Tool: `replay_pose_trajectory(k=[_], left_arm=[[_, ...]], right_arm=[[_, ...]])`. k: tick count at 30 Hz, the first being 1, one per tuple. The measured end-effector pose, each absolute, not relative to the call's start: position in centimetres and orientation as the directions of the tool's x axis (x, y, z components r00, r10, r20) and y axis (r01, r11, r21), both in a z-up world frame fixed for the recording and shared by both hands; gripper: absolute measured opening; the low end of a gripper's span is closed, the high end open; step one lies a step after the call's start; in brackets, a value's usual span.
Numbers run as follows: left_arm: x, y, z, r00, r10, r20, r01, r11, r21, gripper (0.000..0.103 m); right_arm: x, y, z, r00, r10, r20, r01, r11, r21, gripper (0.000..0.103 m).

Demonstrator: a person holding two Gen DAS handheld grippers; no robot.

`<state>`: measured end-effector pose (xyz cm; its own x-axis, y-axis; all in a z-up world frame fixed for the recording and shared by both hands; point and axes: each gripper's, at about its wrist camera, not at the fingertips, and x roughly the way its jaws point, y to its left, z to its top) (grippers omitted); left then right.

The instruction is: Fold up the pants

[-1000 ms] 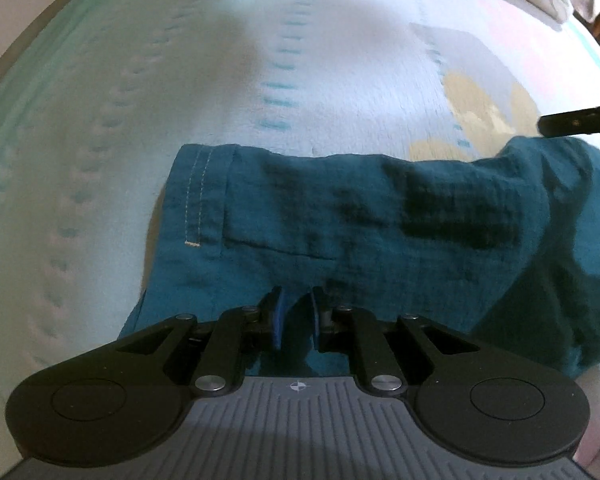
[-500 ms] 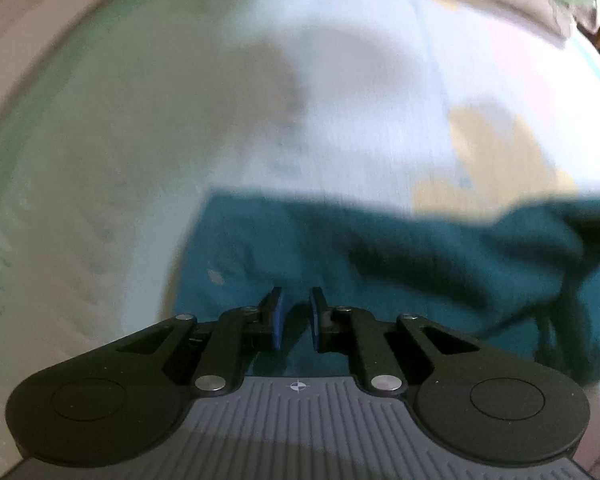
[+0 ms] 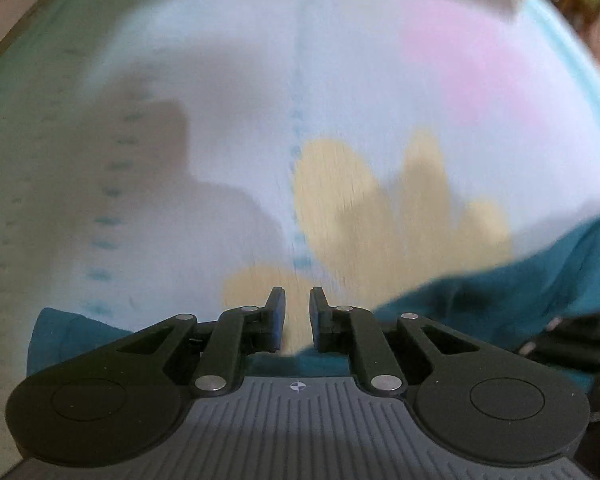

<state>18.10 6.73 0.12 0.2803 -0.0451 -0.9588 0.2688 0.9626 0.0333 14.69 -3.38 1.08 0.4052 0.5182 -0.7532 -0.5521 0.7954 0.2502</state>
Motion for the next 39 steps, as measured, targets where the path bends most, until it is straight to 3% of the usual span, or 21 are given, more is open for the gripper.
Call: replay_pose_trajectory(k=[3,5,8,15,24,31,39], left_arm=[[16.8,6.0,-1.0,0.268,0.028,-0.963,0.325,0.938,0.118,0.014],[16.2,6.8,-1.4,0.247,0.022,-0.969,0.322,0.941,0.103,0.014],[15.9,8.5,-1.3,0.199,-0.022,-0.980,0.283,0.958,0.037,0.014],[15.5,10.6,-1.1,0.169,-0.084,-0.982,0.231,0.972,-0.043,0.014],[15.1,10.3,-0.8,0.177,-0.094,-0.980,0.230,0.972,-0.052,0.014],[15.4,14.0,2.2,0.335,-0.057,-0.940,0.085,0.996,-0.030,0.014],[14.7,20.4,1.2,0.367,0.041,-0.929,-0.017,0.999,0.038,0.014]], right_arm=[[14.9,-3.8,1.2,0.397,0.517,-0.758,-0.561,0.791,0.246,0.027],[15.3,-4.4,1.2,0.380,0.535,-0.754,-0.556,0.784,0.276,0.043],[16.0,-4.8,1.0,0.313,0.583,-0.750,-0.551,0.755,0.357,0.052],[15.3,-3.1,1.7,0.188,0.645,-0.740,-0.679,0.630,0.377,0.052],[20.0,0.2,-0.6,0.173,0.681,-0.712,-0.642,0.626,0.443,0.059],[20.4,-0.4,-0.1,0.361,0.707,-0.608,-0.576,0.682,0.451,0.059],[19.7,-1.2,-0.5,0.294,0.719,-0.629,-0.574,0.659,0.486,0.057]])
